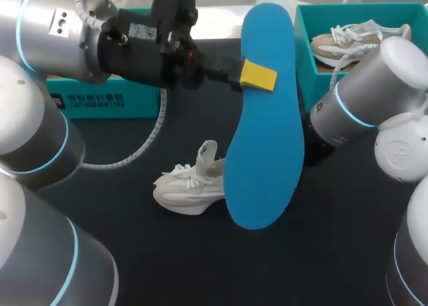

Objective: Take the shoe out of the shoebox, open the shoe tongue, remove and reinsert the insole, then place the shoe into the shoebox

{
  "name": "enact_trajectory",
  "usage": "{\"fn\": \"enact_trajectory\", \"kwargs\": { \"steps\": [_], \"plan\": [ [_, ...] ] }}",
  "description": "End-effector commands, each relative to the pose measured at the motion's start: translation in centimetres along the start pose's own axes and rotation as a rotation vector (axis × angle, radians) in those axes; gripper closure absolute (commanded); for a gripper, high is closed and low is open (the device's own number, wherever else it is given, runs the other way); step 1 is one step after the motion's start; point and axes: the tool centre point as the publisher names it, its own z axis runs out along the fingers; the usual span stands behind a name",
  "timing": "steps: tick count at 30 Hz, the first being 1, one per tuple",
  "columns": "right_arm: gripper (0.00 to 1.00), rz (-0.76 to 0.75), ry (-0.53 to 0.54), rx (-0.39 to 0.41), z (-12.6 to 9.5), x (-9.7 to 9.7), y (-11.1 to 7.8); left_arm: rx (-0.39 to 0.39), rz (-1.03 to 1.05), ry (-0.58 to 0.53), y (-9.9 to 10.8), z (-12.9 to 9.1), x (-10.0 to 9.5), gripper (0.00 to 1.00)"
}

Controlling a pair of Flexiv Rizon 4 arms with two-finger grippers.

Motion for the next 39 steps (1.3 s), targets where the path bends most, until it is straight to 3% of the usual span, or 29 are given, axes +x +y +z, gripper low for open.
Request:
{"fn": "enact_trajectory", "kwargs": {
  "steps": [1,5,10,14,20,39],
  "plan": [
    [0.00,0.018,-0.015,0.105,0.2,0.2,0.2,0.002,0.000,0.000,0.2,0.0,-0.1,1.00],
    [0.00,0.033,-0.067,0.120,-1.0,0.1,0.1,0.002,0.000,0.000,0.2,0.0,-0.1,1.00],
    [0.00,0.062,-0.101,0.220,-3.0,0.0,0.6,0.002,0.000,0.000,0.2,0.0,-0.1,1.00],
    [0.00,0.086,-0.096,0.240,-3.9,0.2,1.1,0.002,0.000,0.000,0.2,0.0,-0.1,1.00],
    [0.00,0.074,-0.084,0.274,-3.5,0.3,1.5,0.002,0.000,0.000,0.2,0.0,-0.1,1.00],
    [0.00,0.084,-0.086,0.263,-3.4,0.3,1.4,0.002,0.000,0.000,0.2,0.0,-0.1,1.00]
  ]
}}
